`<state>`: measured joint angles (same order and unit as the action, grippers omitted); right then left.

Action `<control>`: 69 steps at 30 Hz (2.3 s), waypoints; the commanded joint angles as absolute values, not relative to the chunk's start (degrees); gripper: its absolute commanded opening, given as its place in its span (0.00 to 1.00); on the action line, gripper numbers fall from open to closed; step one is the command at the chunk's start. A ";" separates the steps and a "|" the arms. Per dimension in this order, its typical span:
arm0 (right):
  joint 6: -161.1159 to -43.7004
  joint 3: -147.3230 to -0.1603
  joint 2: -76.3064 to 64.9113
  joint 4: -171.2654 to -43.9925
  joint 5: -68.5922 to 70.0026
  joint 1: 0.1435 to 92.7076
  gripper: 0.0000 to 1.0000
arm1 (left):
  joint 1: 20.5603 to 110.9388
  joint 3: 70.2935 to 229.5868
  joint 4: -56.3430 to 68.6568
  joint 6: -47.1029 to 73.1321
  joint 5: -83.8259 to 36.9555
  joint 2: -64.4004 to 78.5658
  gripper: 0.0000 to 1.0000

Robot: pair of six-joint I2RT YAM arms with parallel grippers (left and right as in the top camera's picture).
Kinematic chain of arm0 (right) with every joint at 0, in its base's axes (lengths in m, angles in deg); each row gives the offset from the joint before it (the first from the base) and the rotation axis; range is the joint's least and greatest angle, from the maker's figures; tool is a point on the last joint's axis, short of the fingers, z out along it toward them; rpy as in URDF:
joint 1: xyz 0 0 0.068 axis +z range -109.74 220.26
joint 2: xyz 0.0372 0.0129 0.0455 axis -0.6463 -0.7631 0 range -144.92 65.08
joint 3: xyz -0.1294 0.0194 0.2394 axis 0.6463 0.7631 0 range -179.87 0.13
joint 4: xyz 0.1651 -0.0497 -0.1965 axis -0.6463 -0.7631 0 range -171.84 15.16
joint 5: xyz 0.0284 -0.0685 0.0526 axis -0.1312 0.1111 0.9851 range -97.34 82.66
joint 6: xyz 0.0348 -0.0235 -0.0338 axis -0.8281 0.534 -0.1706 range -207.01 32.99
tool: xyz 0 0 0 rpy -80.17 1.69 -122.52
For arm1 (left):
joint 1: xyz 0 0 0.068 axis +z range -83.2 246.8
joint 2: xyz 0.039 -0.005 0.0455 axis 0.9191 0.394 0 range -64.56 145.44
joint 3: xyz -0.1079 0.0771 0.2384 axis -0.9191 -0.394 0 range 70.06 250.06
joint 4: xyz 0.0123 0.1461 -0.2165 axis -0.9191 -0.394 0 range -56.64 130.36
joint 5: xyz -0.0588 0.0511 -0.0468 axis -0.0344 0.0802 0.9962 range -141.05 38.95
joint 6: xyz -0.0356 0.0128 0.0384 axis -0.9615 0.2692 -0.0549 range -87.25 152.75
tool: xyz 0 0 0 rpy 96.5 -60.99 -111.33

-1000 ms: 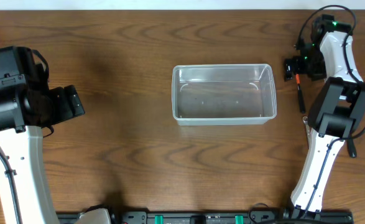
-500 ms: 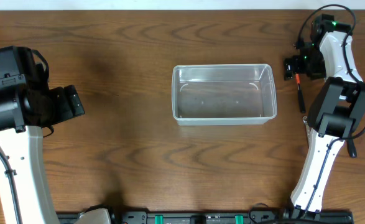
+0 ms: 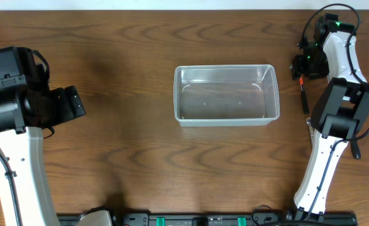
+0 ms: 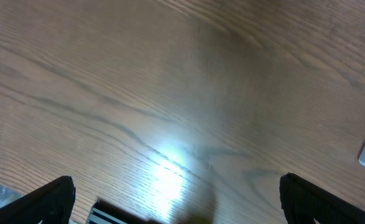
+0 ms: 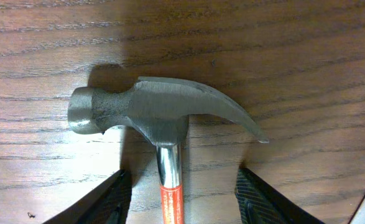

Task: Pack container
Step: 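Lower the right gripper and grasp the hammer handle below the head, then carry the hammer left and lower it into the container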

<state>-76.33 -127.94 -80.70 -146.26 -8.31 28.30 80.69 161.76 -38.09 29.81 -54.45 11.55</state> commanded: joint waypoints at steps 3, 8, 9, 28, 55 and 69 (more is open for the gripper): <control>-76.66 -127.89 -82.27 -145.93 -8.84 28.51 0.39 | 80.99 162.40 -38.27 30.12 -54.54 11.42 0.98; -76.66 -127.89 -82.27 -145.58 -8.84 28.51 0.35 | 80.99 162.40 -38.27 30.12 -54.54 11.42 0.98; -76.66 -127.89 -82.27 -145.50 -8.84 28.51 0.29 | 80.99 162.40 -38.27 30.12 -54.54 11.42 0.98; -76.66 -128.66 -81.68 -145.45 -8.84 28.60 0.01 | 80.99 162.40 -38.27 30.14 -54.54 11.42 0.98; -58.10 -163.48 -66.45 -166.76 -5.38 48.08 0.03 | 80.99 162.40 -38.27 30.12 -54.54 11.42 0.98; -50.26 -159.28 -65.75 -172.16 -5.10 62.89 0.04 | 80.99 162.40 -38.27 30.12 -54.54 11.42 0.98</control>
